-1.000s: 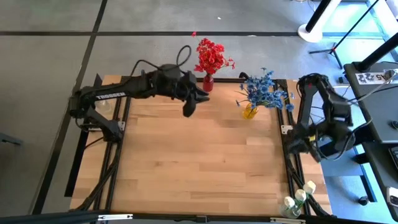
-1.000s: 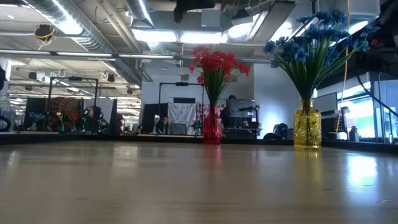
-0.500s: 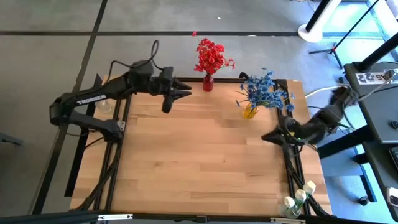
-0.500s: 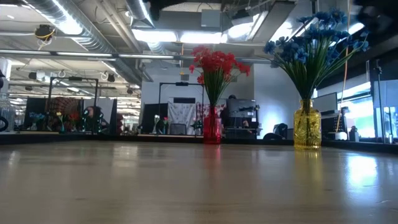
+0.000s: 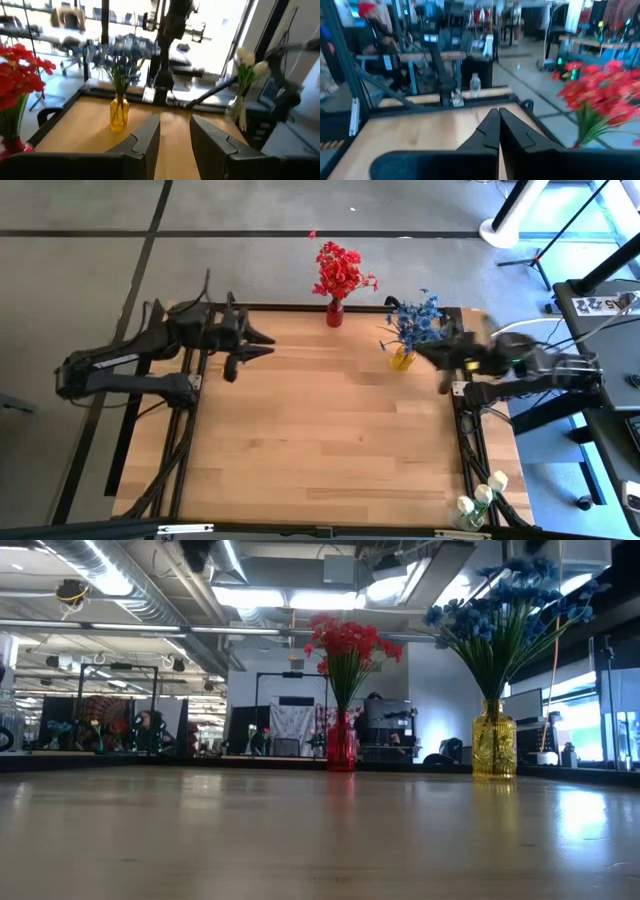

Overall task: Sort flowers into vase by color
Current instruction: Return to Home Position

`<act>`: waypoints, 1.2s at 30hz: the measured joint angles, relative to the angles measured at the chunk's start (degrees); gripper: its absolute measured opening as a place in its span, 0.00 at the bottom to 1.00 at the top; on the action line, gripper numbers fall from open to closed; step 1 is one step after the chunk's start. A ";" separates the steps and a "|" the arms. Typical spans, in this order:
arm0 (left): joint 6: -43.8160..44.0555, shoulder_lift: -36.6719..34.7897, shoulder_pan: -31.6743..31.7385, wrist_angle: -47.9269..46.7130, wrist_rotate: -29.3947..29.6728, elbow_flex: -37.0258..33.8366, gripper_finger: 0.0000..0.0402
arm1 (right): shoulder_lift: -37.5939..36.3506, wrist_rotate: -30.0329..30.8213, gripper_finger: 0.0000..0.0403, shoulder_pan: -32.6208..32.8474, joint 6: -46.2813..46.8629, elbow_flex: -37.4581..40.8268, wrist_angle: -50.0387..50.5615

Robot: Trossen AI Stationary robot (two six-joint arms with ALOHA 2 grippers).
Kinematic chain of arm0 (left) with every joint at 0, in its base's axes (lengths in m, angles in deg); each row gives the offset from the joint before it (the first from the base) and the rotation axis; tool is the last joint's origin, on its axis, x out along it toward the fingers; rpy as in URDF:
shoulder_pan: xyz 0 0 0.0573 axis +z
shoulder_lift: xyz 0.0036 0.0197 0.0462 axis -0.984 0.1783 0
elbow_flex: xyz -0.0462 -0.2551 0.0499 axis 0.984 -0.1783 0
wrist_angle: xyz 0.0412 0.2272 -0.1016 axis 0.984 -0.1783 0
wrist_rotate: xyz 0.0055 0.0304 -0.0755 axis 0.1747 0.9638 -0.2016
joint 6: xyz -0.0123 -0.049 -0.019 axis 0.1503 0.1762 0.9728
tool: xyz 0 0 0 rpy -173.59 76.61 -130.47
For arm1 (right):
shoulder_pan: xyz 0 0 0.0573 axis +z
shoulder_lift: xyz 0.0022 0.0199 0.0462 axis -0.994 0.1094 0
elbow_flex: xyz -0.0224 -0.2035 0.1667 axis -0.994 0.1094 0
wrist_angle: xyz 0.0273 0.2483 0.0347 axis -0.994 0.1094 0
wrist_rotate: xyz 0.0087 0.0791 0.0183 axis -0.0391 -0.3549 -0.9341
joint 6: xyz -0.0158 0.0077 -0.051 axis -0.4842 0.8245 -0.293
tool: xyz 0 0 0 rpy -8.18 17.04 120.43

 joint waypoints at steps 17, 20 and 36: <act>4.53 -25.34 0.00 13.21 5.98 -23.13 0.26 | -30.68 -0.63 0.04 -0.50 6.59 0.07 22.05; 5.53 -27.22 -0.41 15.61 13.22 -26.60 0.26 | -31.71 -1.14 0.04 -0.48 5.20 1.12 24.86; 2.45 -30.75 -14.39 23.17 23.69 -36.61 0.26 | -31.17 -16.55 0.04 -0.48 -1.36 22.72 4.09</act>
